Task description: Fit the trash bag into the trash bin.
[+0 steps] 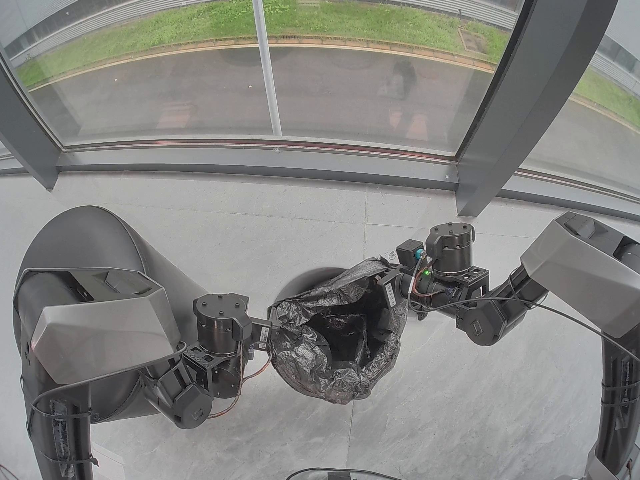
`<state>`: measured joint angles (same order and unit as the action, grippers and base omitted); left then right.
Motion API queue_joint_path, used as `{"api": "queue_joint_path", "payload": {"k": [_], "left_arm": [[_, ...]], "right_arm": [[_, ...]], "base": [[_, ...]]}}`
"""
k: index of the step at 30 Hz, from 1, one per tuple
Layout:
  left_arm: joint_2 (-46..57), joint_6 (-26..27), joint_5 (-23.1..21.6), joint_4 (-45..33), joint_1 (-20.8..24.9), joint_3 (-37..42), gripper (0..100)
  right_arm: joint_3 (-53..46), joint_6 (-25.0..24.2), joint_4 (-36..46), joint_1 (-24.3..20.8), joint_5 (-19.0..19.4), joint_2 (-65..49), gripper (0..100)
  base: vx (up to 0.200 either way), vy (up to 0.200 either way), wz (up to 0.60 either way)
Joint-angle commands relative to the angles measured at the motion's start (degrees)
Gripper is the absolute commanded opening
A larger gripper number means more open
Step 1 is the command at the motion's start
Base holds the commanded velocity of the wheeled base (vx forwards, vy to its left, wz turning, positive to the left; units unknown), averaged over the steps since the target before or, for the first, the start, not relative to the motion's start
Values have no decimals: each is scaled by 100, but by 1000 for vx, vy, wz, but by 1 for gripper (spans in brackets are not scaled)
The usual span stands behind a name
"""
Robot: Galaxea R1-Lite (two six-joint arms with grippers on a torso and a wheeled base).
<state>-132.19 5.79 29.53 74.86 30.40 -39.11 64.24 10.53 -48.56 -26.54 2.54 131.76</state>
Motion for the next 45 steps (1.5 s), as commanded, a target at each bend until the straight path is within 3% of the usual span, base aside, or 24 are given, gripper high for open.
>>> {"api": "queue_joint_path", "payload": {"k": [1,24,45], "left_arm": [[-8,1,1,81,27,-27,100],[150,-52,176,327,502,-115,100],[-219,-25,176,213,62,-1090,100]], "right_arm": [[9,1,-5,0,1,-36,0],[-35,10,-312,-167,-7,-221,0],[-17,1,-304,-246,-7,-203,0]], "base": [[0,0,0],[0,0,0],[0,0,0]]}}
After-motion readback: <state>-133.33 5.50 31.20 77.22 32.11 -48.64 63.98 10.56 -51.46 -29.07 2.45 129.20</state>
